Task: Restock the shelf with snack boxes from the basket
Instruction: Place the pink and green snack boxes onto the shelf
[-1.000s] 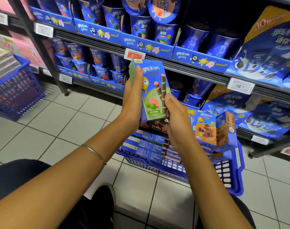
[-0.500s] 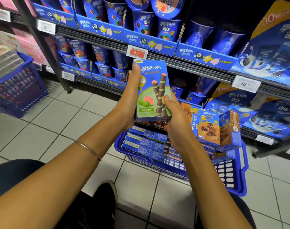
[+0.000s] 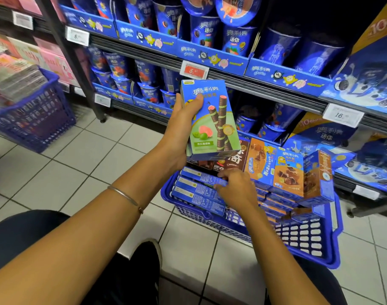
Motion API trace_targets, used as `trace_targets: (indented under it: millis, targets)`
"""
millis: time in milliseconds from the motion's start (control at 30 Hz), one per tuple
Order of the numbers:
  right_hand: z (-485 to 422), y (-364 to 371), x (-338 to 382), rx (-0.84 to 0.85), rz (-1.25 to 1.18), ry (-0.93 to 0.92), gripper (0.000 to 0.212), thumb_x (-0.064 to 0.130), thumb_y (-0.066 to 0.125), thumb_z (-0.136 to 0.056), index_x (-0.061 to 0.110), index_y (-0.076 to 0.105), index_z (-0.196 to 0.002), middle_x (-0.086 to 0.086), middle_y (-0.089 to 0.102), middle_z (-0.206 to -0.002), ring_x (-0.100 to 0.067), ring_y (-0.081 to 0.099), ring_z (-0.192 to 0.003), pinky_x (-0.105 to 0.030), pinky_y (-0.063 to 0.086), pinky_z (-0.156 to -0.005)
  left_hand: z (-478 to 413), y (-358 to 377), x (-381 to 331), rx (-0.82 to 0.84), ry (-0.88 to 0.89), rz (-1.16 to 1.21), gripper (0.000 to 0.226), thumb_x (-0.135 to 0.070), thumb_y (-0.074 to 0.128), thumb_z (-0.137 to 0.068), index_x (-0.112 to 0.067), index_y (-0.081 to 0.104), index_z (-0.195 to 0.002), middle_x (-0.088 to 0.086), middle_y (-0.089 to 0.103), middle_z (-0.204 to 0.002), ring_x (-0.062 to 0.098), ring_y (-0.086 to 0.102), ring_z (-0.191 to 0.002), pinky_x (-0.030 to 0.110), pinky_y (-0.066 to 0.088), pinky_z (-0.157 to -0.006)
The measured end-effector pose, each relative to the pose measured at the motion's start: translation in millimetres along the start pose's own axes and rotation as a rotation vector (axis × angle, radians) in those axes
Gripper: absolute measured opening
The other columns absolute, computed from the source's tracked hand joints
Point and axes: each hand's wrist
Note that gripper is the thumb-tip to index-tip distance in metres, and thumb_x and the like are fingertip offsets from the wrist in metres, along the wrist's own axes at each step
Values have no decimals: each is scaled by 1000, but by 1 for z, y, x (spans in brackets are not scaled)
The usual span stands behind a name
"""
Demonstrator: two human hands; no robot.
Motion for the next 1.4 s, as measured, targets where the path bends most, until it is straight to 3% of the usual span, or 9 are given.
trace_targets:
  millis: [367, 567, 767, 867, 933, 1033, 1200, 1267, 1400]
  targets:
    - [-12, 15, -9, -46, 243, -205, 43, 49, 54, -100, 20, 59, -130, -2, 47, -126, -25, 40, -119, -40, 35, -101, 3, -4, 1, 37, -98, 110, 53, -48, 59, -105, -16, 58, -147, 17, 74, -131, 42, 71, -120, 64, 54, -104]
    - [-3, -27, 8, -146, -380, -136, 18, 45, 44, -103, 29, 53, -104, 7, 61, -93, -11, 59, -81, -34, 45, -64, 5, -12, -6, 144, -195, 266, 55, -62, 56, -101, -19, 87, -90, 12, 81, -107, 34, 80, -89, 53, 65, -76]
    - [-3, -97, 31, -560, -965, 2, 23, 35, 55, -103, 15, 63, -108, 11, 71, -84, -6, 65, -70, -38, 53, -67, 7, -7, -11, 181, -88, 263, 58, -68, 47, -103, -22, 76, -122, 13, 76, -127, 37, 74, -115, 64, 57, -100]
    - [-2, -129, 36, -653, -1101, 10, 25, 34, 53, -102, 12, 65, -104, -5, 69, -92, -18, 68, -84, -51, 57, -78, 10, -7, -12, 180, -66, 260, 58, -67, 45, -104, -22, 76, -123, 12, 78, -124, 36, 77, -110, 58, 62, -89]
    - [2, -144, 39, -637, -1211, -1, 28, 38, 52, -99, 14, 64, -92, -17, 64, -93, -35, 62, -86, -66, 50, -85, 11, -6, -11, 152, -71, 243, 57, -67, 46, -104, -22, 76, -121, 12, 79, -122, 35, 78, -106, 55, 64, -83]
    - [13, -152, 49, -488, -1315, -59, 27, 39, 54, -96, 17, 67, -89, -13, 72, -96, -41, 69, -96, -67, 51, -92, 10, -1, -7, 126, -60, 172, 59, -67, 46, -104, -22, 73, -130, 10, 77, -126, 35, 77, -110, 58, 62, -91]
    - [22, -137, 69, -405, -1182, -104, 30, 38, 51, -99, 12, 66, -96, -12, 68, -91, -23, 61, -83, -43, 52, -75, 3, 7, -1, 69, -68, 87, 75, -74, 48, -99, -39, 35, -164, -2, 48, -163, 33, 62, -136, 63, 50, -110]
    - [24, -130, 72, -424, -1079, -92, 29, 41, 52, -100, 16, 63, -90, -6, 65, -84, -14, 57, -76, -30, 45, -68, 1, 9, 2, 65, -48, 64, 77, -75, 46, -99, -38, 34, -164, -3, 44, -166, 32, 56, -142, 61, 46, -115]
    - [27, -118, 74, -231, -1128, -48, 29, 49, 53, -91, 26, 65, -105, 2, 74, -104, -12, 69, -91, -34, 52, -79, 0, 14, 5, 54, 31, 82, 71, -71, 34, -104, -27, 46, -159, 7, 62, -151, 34, 65, -132, 59, 50, -112]
Point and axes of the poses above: each hand's wrist, its own z-axis away from the middle knuckle, its own y-axis out of the palm, x = y × z
